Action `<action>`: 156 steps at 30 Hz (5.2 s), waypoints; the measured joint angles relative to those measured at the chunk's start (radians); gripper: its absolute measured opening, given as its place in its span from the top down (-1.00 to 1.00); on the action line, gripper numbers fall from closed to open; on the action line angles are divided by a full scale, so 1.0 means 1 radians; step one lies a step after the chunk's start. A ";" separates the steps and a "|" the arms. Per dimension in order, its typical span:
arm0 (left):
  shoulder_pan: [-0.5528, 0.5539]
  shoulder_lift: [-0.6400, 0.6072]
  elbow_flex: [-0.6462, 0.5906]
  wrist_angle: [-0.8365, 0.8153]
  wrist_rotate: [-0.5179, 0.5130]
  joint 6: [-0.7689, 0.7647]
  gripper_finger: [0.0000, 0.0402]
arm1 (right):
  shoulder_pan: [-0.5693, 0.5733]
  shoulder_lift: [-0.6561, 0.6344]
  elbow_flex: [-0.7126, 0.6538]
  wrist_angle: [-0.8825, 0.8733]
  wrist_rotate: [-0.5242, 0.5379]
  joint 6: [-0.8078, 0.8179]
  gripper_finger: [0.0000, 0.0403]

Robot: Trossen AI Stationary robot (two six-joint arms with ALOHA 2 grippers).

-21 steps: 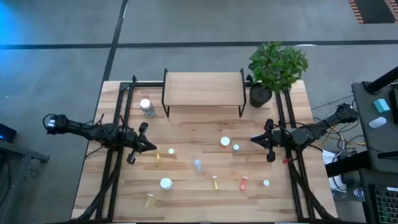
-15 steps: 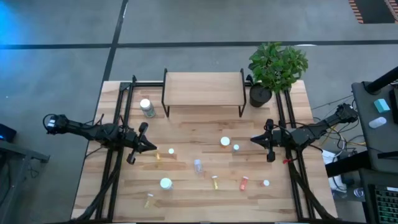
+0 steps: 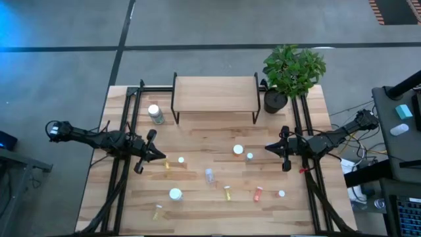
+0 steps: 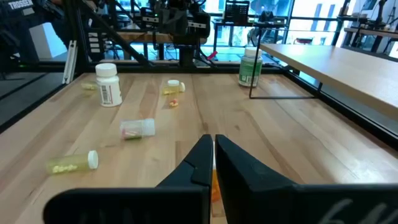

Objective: Pick and place medicine bottles onto shelf by color

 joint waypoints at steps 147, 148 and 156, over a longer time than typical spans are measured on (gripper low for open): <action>0.841 0.715 0.627 -0.748 -0.475 -0.419 -0.35 | 0.000 0.000 0.000 0.000 0.000 0.002 0.96; 0.841 0.730 0.627 -0.748 -0.475 -0.419 -0.35 | 0.000 0.000 0.000 0.000 0.000 0.001 0.96; 0.841 0.794 0.627 -0.752 -0.475 -0.421 -0.36 | 0.000 0.000 0.000 0.000 0.000 0.002 0.96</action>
